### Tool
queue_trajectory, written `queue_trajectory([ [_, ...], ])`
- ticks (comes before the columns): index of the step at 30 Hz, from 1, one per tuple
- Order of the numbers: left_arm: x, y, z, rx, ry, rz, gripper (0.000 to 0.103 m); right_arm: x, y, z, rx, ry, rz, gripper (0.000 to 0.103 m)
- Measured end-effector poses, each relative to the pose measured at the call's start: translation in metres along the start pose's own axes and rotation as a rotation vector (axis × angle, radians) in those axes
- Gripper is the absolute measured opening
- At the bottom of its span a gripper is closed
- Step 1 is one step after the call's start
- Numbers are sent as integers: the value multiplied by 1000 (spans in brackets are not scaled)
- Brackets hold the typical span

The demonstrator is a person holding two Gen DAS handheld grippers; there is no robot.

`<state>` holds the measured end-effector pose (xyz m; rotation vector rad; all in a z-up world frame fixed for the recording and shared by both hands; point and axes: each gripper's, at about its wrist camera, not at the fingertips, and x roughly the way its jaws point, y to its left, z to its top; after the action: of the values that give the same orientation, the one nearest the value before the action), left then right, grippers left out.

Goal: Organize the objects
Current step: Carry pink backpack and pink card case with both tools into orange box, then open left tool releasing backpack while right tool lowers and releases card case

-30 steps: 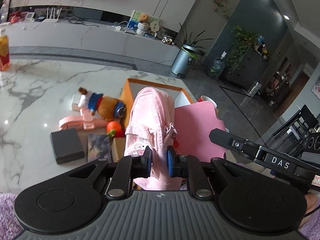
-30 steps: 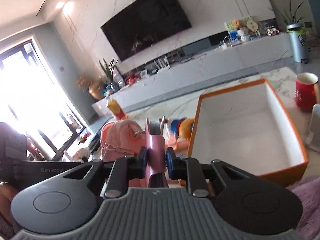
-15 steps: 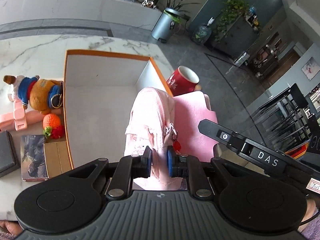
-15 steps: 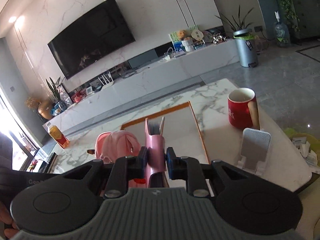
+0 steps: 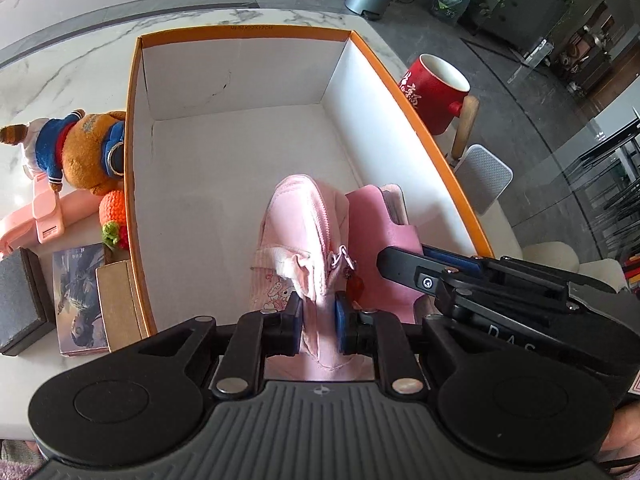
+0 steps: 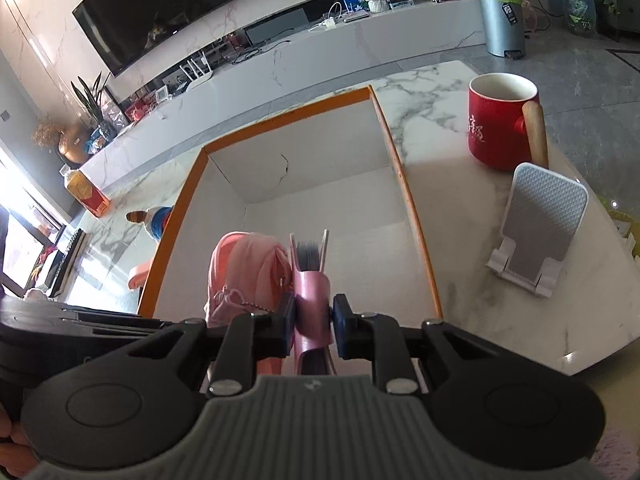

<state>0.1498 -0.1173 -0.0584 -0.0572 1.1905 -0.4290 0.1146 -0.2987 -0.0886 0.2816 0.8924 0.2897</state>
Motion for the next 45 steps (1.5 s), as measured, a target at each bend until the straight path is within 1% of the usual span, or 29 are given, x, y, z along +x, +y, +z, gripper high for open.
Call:
queue_trajectory([
  [3,3,0,-2,1,21,27,20,6,1,-2,-1,35,1,21],
  [6,7,4,-4,-11,46,36,23,12,0,-3,4,70,7,21],
  [7,6,5,-5,-12,42,39,25,14,1,-3,2,77,4,21],
  [10,2,8,-9,-4,18,36,25,16,3,-4,-6,90,-2,21],
  [11,-1,9,-11,5,9,30,26,16,3,-4,-6,91,-2,21],
  [12,-5,9,-12,16,-9,16,31,17,3,-4,-5,91,0,21],
  [15,-22,10,-14,39,-58,-35,50,17,2,-4,2,97,8,21],
  [17,-39,14,-16,65,-96,-54,50,18,0,0,15,119,25,21],
  [18,-50,17,-18,68,-134,-54,51,18,0,2,24,129,30,21],
  [21,-71,27,-26,50,-235,-56,58,17,7,4,2,125,21,21],
  [23,-74,36,-33,17,-258,-45,59,18,13,3,-5,122,26,21],
  [26,-68,46,-36,-8,-245,-1,59,19,17,3,-20,111,-9,21],
  [27,-67,53,-38,-25,-232,1,59,20,17,4,-21,116,-14,21],
  [29,-63,61,-37,-56,-210,-19,58,25,18,6,-33,133,-50,21],
  [31,-61,65,-37,-66,-200,-33,57,31,22,7,-57,150,-82,21],
  [33,-62,67,-35,-60,-195,-29,57,36,22,9,-52,177,-82,21],
  [34,-63,68,-35,-58,-203,-27,56,35,23,12,-53,176,-78,21],
  [35,-65,69,-35,-59,-208,-28,55,33,24,15,-57,166,-82,21],
  [37,-64,73,-37,-65,-219,-40,45,21,28,22,-71,120,-102,21],
  [38,-63,74,-38,-68,-217,-48,42,14,29,24,-73,95,-91,21],
  [40,-59,76,-38,-71,-206,-59,26,3,30,30,-44,69,-22,21],
  [43,-57,75,-37,-59,-201,-58,19,6,29,35,28,89,109,21],
  [45,-58,74,-36,-47,-197,-46,15,19,30,34,95,144,189,21],
])
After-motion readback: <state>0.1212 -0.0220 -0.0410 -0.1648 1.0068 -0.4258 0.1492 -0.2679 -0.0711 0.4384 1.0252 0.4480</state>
